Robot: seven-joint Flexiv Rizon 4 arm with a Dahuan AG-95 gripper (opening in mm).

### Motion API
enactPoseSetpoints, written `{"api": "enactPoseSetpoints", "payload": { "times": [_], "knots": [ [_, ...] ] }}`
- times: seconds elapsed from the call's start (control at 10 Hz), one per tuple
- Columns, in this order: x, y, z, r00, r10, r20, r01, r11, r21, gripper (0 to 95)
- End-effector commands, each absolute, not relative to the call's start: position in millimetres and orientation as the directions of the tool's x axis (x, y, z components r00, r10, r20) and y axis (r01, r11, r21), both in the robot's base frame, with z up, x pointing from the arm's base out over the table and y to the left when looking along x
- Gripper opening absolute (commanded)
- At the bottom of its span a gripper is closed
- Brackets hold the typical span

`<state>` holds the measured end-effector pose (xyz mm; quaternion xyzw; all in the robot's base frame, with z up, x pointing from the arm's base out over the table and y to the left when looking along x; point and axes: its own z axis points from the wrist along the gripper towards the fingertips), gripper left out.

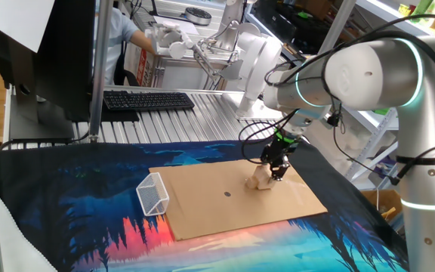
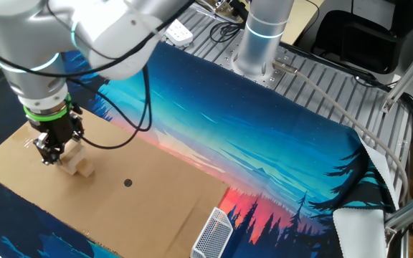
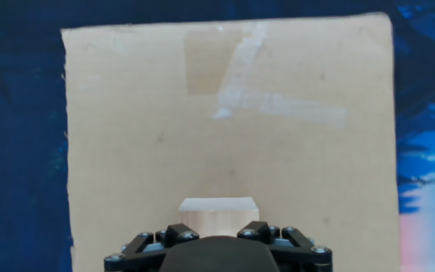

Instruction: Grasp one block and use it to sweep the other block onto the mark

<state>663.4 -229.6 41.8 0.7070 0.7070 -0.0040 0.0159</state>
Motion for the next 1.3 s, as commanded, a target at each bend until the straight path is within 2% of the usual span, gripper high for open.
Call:
{"api": "enactPoseSetpoints", "payload": {
  "times": [0.1,0.9,1.3],
  "knots": [
    [664,-225,40,0.008,1.0,-0.023,1.0,-0.008,0.016,0.0],
    [656,-197,41,0.026,0.999,-0.03,1.0,-0.026,0.017,0.0],
    [650,-181,38,-0.02,0.999,-0.031,1.0,0.02,0.021,0.0]
  ]
}}
